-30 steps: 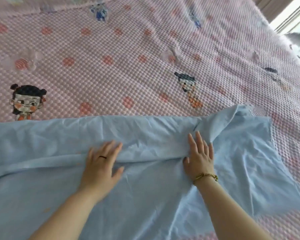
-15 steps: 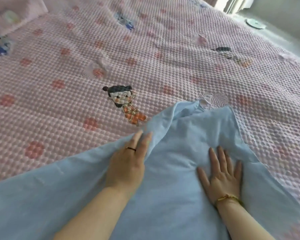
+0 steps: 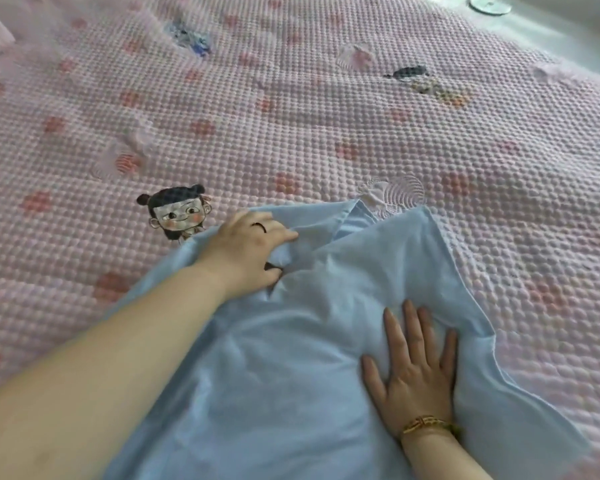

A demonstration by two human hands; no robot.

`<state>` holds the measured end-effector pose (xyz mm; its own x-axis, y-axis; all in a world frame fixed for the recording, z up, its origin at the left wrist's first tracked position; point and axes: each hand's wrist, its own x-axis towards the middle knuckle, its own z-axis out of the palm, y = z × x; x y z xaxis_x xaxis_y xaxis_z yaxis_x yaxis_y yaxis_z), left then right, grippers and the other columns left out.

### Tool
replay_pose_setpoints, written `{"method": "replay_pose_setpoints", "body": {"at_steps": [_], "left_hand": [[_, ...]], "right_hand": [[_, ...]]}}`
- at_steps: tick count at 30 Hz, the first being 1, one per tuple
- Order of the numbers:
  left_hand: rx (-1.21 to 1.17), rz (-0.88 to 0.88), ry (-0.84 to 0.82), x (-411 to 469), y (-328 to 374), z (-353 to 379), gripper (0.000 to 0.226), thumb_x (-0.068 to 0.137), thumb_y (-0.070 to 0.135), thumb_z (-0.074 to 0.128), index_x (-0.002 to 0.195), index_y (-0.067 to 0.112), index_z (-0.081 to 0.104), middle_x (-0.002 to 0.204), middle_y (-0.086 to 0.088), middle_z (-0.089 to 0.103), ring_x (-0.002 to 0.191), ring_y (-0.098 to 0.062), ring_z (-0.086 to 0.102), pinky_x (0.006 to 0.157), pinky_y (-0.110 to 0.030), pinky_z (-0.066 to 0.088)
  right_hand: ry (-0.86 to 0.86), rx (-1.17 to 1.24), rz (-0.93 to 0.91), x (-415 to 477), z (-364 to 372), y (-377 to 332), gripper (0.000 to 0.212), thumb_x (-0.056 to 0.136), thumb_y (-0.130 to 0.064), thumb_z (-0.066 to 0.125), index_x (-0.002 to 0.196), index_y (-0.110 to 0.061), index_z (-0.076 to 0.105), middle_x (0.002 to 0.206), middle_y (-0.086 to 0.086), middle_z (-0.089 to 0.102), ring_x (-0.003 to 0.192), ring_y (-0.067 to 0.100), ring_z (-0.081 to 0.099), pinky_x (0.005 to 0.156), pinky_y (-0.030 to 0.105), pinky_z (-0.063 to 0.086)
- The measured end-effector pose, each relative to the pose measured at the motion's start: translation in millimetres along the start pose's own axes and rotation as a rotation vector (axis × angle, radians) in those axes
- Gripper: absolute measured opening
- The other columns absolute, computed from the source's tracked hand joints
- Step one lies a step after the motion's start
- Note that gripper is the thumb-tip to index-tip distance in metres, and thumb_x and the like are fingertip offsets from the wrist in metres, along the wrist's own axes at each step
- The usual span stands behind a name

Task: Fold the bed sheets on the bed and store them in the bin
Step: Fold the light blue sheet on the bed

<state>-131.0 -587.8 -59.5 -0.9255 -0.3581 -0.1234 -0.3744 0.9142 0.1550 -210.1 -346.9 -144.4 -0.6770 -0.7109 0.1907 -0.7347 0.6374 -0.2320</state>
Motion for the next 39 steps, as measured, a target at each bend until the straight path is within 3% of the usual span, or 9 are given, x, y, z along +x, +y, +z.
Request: {"method": "replay_pose_setpoints", "body": {"at_steps": [5, 11, 16, 20, 22, 25, 29, 35, 39], "left_hand": [[-0.009, -0.15, -0.045, 15, -11, -16, 0.034, 0.094, 0.026, 0.044, 0.126, 0.03, 0.054, 0.131, 0.004, 0.052, 0.119, -0.019, 0.047, 0.088, -0.029, 0.036], [-0.532, -0.211, 0.366, 25, -9, -82, 0.041, 0.09, 0.034, 0.053, 0.084, -0.005, 0.065, 0.073, -0.018, 0.058, 0.066, -0.019, 0.05, 0.06, -0.026, 0.035], [-1.172, -0.201, 0.036, 26, 65, -95, 0.03, 0.089, 0.032, 0.056, 0.065, 0.015, 0.065, 0.053, 0.009, 0.058, 0.049, -0.002, 0.051, 0.05, -0.015, 0.042], [-1.102, -0.133, -0.266, 16, 128, -17, 0.031, 0.097, 0.021, 0.044, 0.101, 0.0, 0.066, 0.085, -0.005, 0.064, 0.079, -0.01, 0.057, 0.078, -0.023, 0.045], [-1.053, -0.149, -0.363, 7, 136, 13, 0.033, 0.099, 0.02, 0.039, 0.121, 0.007, 0.059, 0.12, -0.005, 0.061, 0.112, -0.013, 0.054, 0.099, -0.024, 0.04], [-0.852, 0.012, 0.047, -20, 123, 21, 0.036, 0.095, 0.024, 0.04, 0.12, 0.01, 0.061, 0.126, -0.004, 0.058, 0.115, -0.006, 0.048, 0.096, -0.01, 0.034], [-0.257, -0.015, 0.571, -83, 78, 39, 0.032, 0.095, 0.028, 0.035, 0.119, 0.016, 0.051, 0.128, -0.01, 0.051, 0.115, -0.022, 0.044, 0.098, -0.04, 0.027], [-0.023, -0.513, 0.198, -164, 54, 80, 0.067, 0.095, 0.056, 0.007, 0.127, 0.009, 0.043, 0.125, -0.025, 0.055, 0.118, -0.029, 0.033, 0.102, -0.039, 0.011], [-0.015, -0.53, 0.168, -160, 54, 91, 0.066, 0.094, 0.052, 0.02, 0.125, 0.004, 0.053, 0.125, -0.024, 0.055, 0.119, -0.033, 0.04, 0.109, -0.025, -0.016]], "right_hand": [[0.054, -0.026, -0.018, 0, 4, 2, 0.059, 0.082, -0.051, 0.033, 0.129, -0.015, 0.037, 0.137, 0.008, 0.032, 0.142, 0.006, -0.011, 0.113, 0.039, -0.004], [0.082, -0.042, -0.021, -1, 6, 2, 0.064, 0.073, -0.046, 0.038, 0.128, -0.015, 0.038, 0.137, 0.008, 0.032, 0.142, 0.006, -0.012, 0.113, 0.038, -0.003], [0.077, -0.044, -0.017, 1, 1, 0, 0.064, 0.073, -0.047, 0.038, 0.128, -0.015, 0.038, 0.136, 0.009, 0.034, 0.143, 0.01, -0.007, 0.113, 0.038, -0.005], [0.091, -0.087, -0.043, 1, 1, 2, 0.056, 0.086, -0.049, 0.027, 0.128, -0.014, 0.036, 0.133, 0.007, 0.034, 0.144, 0.015, -0.005, 0.111, 0.041, 0.0], [0.138, -0.053, -0.03, 5, -3, -2, 0.06, 0.092, -0.054, 0.009, 0.126, -0.014, 0.037, 0.127, 0.004, 0.036, 0.135, 0.023, 0.02, 0.109, 0.039, 0.004], [0.14, -0.018, -0.014, 9, -8, -5, 0.065, 0.09, -0.059, 0.006, 0.127, -0.017, 0.04, 0.13, 0.004, 0.046, 0.123, 0.026, 0.033, 0.108, 0.037, 0.007], [0.089, -0.014, 0.017, 2, -8, -3, 0.068, 0.089, -0.062, 0.006, 0.127, -0.017, 0.04, 0.123, 0.012, 0.057, 0.119, 0.03, 0.033, 0.108, 0.034, 0.006], [0.129, 0.027, -0.053, -3, -13, -3, 0.058, 0.09, -0.054, 0.023, 0.127, -0.013, 0.043, 0.121, 0.016, 0.06, 0.121, 0.029, 0.033, 0.11, 0.033, 0.005], [0.242, 0.794, 0.461, 6, -49, 2, 0.055, 0.083, -0.037, 0.039, 0.124, -0.001, 0.05, 0.106, 0.001, 0.061, 0.096, -0.005, 0.052, 0.096, 0.01, 0.035]]}}
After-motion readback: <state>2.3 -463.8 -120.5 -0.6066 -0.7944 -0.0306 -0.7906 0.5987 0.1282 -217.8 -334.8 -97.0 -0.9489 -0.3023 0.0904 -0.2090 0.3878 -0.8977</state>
